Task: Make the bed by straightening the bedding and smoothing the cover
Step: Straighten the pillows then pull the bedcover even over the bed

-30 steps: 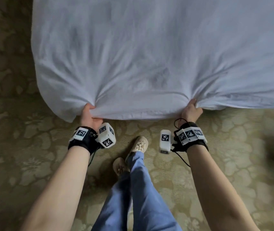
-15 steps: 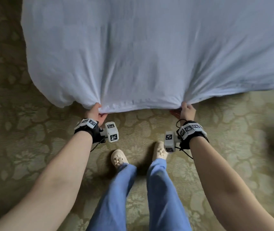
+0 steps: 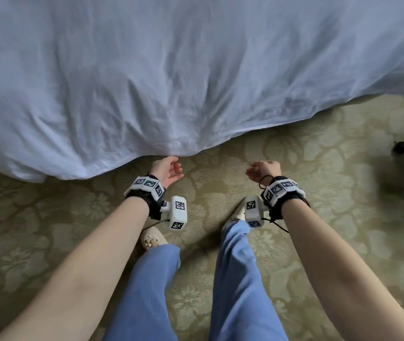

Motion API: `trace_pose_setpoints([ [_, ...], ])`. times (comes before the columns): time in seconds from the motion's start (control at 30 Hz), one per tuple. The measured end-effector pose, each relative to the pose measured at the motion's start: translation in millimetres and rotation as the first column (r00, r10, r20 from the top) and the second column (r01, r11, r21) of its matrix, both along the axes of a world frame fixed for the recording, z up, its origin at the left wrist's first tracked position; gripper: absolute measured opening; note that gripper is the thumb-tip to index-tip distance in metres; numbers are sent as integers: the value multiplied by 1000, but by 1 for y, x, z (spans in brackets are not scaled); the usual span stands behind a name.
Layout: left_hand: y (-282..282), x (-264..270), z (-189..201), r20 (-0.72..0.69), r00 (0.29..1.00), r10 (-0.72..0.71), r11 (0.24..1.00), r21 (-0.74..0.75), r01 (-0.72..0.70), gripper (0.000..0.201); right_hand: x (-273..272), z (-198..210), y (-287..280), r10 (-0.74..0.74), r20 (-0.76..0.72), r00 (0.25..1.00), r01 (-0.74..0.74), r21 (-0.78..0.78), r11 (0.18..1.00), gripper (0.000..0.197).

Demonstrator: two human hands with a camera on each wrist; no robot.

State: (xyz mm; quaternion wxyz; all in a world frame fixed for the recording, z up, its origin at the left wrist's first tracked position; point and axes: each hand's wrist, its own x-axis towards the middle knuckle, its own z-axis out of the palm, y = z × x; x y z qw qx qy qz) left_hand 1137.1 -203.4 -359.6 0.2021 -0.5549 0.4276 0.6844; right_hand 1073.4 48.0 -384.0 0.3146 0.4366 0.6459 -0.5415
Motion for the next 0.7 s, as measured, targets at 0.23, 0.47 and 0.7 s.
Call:
trace_pose_setpoints([
  [0.23,107,-72,10,-53,997,60,966,255,-44,44,-75,29,90,-55,-137,989,46,-69,997,12],
  [0.47,180,-124,25,-133,988,78,941,336,-29,91,-153,35,138,-216,-276,937,167,-189,968,83],
  [0.7,208,-179,20,-23,933,358,870,372,-324,83,-206,11,163,-394,-240,887,370,-142,918,135],
])
